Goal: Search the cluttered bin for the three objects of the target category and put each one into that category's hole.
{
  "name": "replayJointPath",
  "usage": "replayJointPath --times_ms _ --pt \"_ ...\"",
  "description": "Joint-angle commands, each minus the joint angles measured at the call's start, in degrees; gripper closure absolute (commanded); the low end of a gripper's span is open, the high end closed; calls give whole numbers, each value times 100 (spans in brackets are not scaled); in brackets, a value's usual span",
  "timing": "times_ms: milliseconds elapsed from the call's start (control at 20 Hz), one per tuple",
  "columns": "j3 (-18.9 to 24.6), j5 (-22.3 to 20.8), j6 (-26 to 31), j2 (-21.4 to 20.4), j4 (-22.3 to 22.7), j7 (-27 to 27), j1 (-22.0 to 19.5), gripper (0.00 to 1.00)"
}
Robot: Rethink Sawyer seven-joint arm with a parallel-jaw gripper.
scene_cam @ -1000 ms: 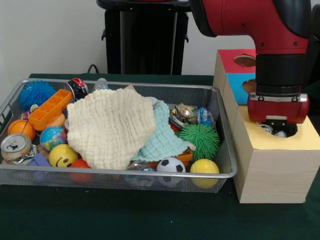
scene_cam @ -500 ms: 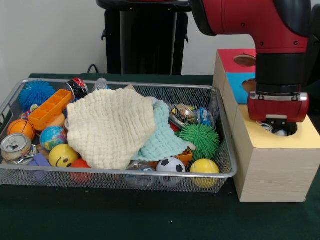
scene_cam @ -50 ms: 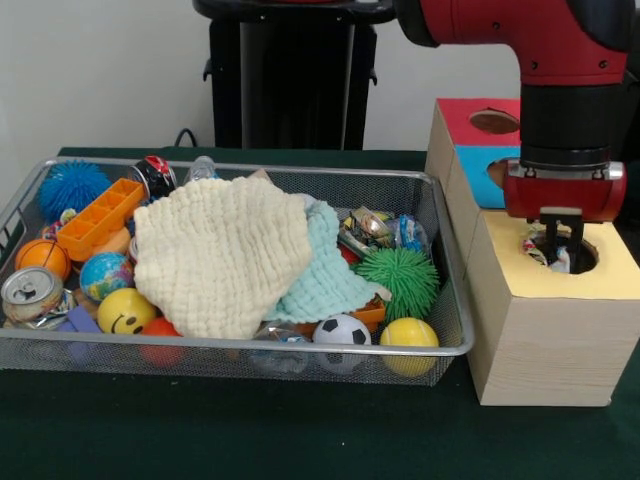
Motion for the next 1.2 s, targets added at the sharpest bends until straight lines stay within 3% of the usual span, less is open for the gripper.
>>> replayJointPath --times_ms 50,800,1200 --pt "-120 156 824 22 236 1453 -4 100" --pt "-147 107 784 -16 253 1444 -30 100" --pt "-250 86 1065 -299 202 1429 -7 100"
